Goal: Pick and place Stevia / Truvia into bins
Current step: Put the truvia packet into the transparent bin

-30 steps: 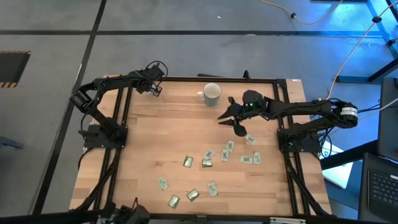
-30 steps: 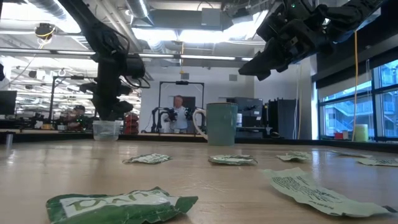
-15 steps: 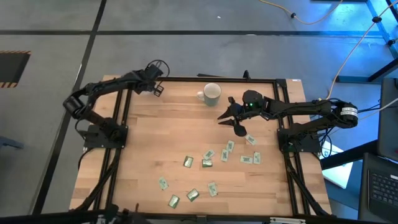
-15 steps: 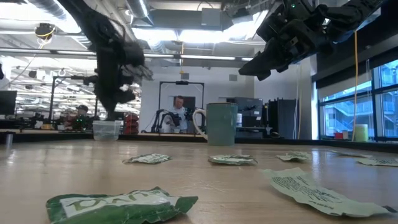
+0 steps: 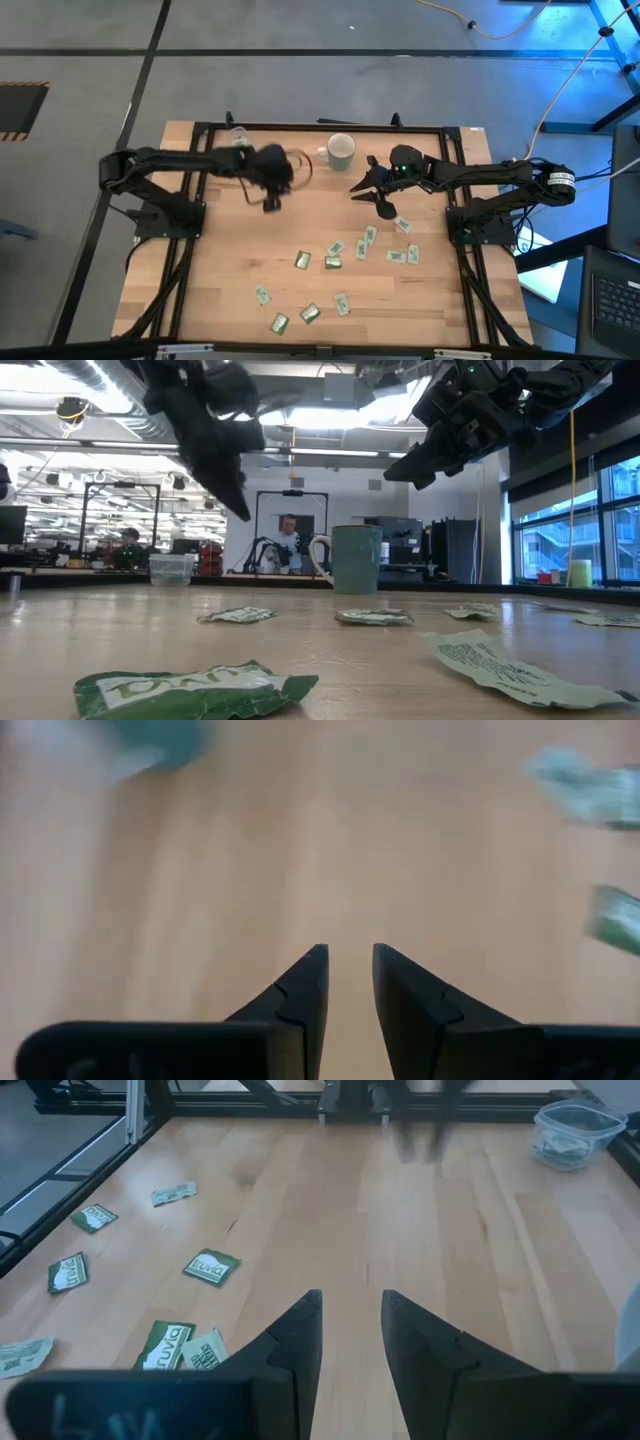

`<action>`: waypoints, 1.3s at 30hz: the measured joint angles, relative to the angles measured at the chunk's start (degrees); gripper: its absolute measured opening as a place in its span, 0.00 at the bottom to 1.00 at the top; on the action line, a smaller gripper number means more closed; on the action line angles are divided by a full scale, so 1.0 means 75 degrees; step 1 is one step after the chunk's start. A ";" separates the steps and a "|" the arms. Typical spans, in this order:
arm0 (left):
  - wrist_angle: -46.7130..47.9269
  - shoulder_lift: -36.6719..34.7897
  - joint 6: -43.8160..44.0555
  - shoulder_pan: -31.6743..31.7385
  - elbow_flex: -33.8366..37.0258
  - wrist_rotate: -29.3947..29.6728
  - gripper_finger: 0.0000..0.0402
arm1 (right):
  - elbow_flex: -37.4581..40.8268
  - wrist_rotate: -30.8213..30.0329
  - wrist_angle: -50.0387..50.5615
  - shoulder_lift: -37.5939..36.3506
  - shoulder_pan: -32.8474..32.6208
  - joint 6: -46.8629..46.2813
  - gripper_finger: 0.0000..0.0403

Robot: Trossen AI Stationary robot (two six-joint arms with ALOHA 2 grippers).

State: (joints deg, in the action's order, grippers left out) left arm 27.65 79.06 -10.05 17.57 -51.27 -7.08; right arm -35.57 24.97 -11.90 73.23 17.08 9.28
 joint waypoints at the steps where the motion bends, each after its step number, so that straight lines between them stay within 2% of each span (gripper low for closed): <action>1: -0.0158 0.0074 -0.0005 -0.0322 0.0000 -0.0057 0.20 | 0.0000 0.0000 0.0002 0.0000 0.0000 0.0000 0.27; 7: -0.1107 0.0795 0.0033 -0.1847 -0.0003 -0.0159 0.20 | 0.0000 0.0003 0.0000 0.0000 -0.0003 0.0000 0.27; 14: -0.2028 0.1889 0.0033 -0.2926 -0.0005 -0.0155 0.21 | 0.0000 -0.0002 -0.0003 0.0000 0.0000 -0.0020 0.27; 23: -0.2158 0.2629 0.0606 -0.3352 0.0000 -0.0197 0.22 | 0.0000 0.0000 0.0000 0.0000 0.0000 -0.0023 0.27; 33: -0.2394 0.2629 0.0645 -0.3533 -0.0003 -0.0194 0.35 | 0.0000 0.0000 0.0020 0.0000 -0.0001 -0.0026 0.27; 39: -0.2432 0.2685 0.0642 -0.3658 -0.0003 -0.0186 0.33 | 0.0000 0.0000 0.0023 0.0000 0.0000 -0.0026 0.27</action>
State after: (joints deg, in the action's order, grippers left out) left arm 9.41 99.20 -5.23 -9.86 -51.29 -8.48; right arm -35.57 24.97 -11.73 73.23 17.08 9.08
